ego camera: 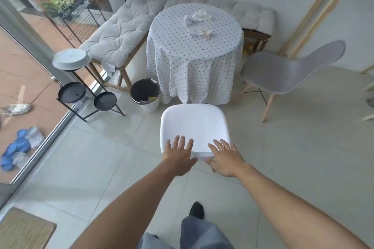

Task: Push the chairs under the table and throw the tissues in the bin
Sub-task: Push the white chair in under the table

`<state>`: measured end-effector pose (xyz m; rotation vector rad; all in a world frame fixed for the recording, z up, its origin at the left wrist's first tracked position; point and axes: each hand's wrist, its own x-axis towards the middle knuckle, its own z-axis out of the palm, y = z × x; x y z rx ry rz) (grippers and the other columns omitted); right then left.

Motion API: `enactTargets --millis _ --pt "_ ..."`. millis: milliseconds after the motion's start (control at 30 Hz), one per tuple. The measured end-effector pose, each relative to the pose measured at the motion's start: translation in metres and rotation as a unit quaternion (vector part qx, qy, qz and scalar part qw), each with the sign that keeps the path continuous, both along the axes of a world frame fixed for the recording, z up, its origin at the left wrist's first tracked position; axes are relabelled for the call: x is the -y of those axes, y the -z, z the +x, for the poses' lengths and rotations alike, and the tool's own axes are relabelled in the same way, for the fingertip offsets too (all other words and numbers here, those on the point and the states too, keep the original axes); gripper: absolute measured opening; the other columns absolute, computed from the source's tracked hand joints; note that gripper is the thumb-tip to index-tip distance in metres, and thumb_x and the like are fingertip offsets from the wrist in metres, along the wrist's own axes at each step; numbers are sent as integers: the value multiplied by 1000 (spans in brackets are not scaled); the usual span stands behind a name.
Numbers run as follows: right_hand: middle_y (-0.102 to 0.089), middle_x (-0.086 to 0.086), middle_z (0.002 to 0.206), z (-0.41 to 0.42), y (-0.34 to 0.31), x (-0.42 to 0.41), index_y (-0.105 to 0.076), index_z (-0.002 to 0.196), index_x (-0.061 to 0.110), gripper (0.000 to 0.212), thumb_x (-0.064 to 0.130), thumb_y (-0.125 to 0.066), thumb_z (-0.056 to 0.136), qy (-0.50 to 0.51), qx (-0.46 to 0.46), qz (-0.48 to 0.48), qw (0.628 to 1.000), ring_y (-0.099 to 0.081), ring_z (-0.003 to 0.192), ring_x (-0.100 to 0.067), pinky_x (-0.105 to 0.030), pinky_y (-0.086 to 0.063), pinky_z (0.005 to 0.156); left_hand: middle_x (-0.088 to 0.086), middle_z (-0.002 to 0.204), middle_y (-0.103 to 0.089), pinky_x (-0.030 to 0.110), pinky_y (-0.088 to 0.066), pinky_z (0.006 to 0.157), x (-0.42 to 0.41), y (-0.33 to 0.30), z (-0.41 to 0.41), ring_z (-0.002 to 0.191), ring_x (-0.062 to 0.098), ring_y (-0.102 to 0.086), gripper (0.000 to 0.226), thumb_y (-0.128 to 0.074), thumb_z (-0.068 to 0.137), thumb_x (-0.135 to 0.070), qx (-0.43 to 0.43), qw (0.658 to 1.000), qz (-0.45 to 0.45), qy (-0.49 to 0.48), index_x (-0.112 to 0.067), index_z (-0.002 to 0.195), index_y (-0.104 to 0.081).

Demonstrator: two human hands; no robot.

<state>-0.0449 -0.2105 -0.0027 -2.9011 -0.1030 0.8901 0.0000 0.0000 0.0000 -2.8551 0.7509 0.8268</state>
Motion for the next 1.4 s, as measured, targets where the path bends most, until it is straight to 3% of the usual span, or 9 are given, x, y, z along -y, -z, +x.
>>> enactTargets --millis 167,267,333,533,800,1033,1400 --pt "-47 -8 153 -5 18 -1 -38 150 19 70 64 -14 102 -40 59 -9 997 -35 145 -32 -56 -16 122 19 165 -28 59 -19 122 16 17 -13 154 40 -19 66 -22 108 -54 17 1000 -4 5 -14 160 -14" --pt "-58 -5 138 -8 25 6 -44 144 20 71 64 -11 100 -55 96 -4 994 -50 129 -30 -54 -23 120 18 141 -54 55 -30 113 22 20 -18 133 42 -43 58 -20 107 -55 47 999 -4 16 -14 144 -36" --pt "-60 -4 130 -9 30 12 -48 139 19 67 63 -13 102 -59 117 0 991 -53 119 -30 -50 -29 115 16 128 -60 53 -33 109 24 21 -19 120 41 -51 56 -19 106 -57 61 998 -11 15 -14 132 -45" --pt "-58 -1 115 -1 35 15 -53 124 19 68 64 -7 101 -64 136 10 989 -51 100 -28 -42 -38 98 12 115 -64 50 -38 100 26 23 -14 106 37 -55 56 -22 104 -60 96 995 -20 12 -15 120 -52" --pt "-57 -3 118 39 32 8 -53 122 17 69 67 -10 98 -36 137 29 989 -50 105 -28 -41 -37 101 12 114 -65 52 -37 99 23 24 25 104 37 -57 57 -22 104 -61 113 994 -8 8 -15 117 -54" --pt "-55 -3 115 92 28 0 -54 116 16 99 87 6 82 26 138 51 989 -48 106 -27 -38 -38 103 12 117 -65 52 -36 104 8 25 84 110 37 -56 59 -21 103 -62 119 993 -12 14 -15 119 -54" --pt "-53 -3 117 207 29 -24 -52 120 17 82 82 -11 90 72 131 37 988 -45 109 -26 -38 -36 106 13 121 -64 50 -34 106 -11 26 220 113 37 -54 61 -18 102 -62 111 992 -20 64 -16 123 -53"
